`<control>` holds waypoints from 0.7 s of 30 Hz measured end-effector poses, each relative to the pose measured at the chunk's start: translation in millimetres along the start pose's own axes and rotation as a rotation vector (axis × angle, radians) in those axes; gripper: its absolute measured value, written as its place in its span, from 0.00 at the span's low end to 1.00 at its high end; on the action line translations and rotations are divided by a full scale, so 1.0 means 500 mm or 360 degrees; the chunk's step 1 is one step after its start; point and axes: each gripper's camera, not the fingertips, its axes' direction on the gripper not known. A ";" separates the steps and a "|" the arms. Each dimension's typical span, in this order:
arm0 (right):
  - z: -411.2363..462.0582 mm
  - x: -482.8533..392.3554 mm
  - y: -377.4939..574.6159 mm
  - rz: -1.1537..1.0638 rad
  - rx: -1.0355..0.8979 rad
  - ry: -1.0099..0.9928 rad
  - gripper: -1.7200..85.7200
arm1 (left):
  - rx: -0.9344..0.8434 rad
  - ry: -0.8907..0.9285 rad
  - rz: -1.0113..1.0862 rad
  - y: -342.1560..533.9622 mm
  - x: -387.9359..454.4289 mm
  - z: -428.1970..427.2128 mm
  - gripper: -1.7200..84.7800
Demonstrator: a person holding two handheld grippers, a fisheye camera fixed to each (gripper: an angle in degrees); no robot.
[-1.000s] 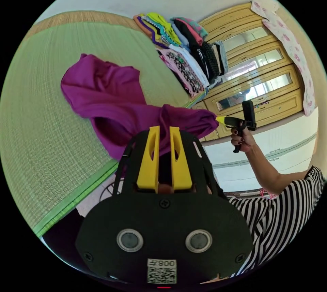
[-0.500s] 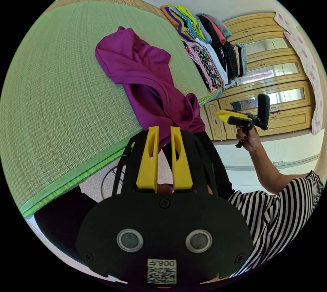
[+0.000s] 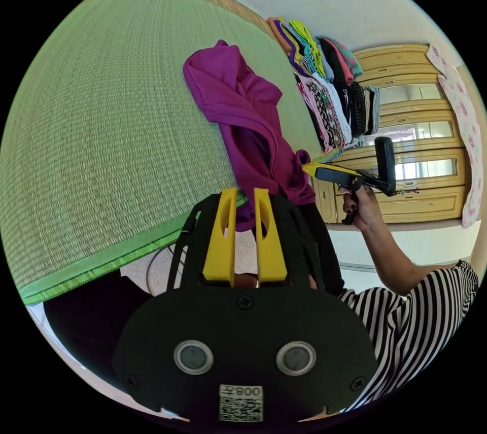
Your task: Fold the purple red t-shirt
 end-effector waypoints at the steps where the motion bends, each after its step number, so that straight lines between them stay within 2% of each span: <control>1: 0.006 0.000 -0.002 0.0014 -0.0013 -0.0003 0.11 | -0.0001 0.0000 -0.0002 -0.002 0.002 -0.002 0.10; 8: 0.041 0.022 0.000 0.0147 -0.0103 0.0012 0.04 | 0.0081 0.0027 -0.0080 -0.045 0.015 -0.050 0.10; 15: 0.002 0.046 0.065 0.0165 0.0010 -0.0127 0.03 | 0.0232 0.0124 -0.0357 -0.119 -0.017 -0.102 0.11; 21: -0.017 0.063 0.139 0.0195 0.0098 -0.0215 0.03 | 0.0228 0.0102 -0.0488 -0.147 -0.008 -0.120 0.10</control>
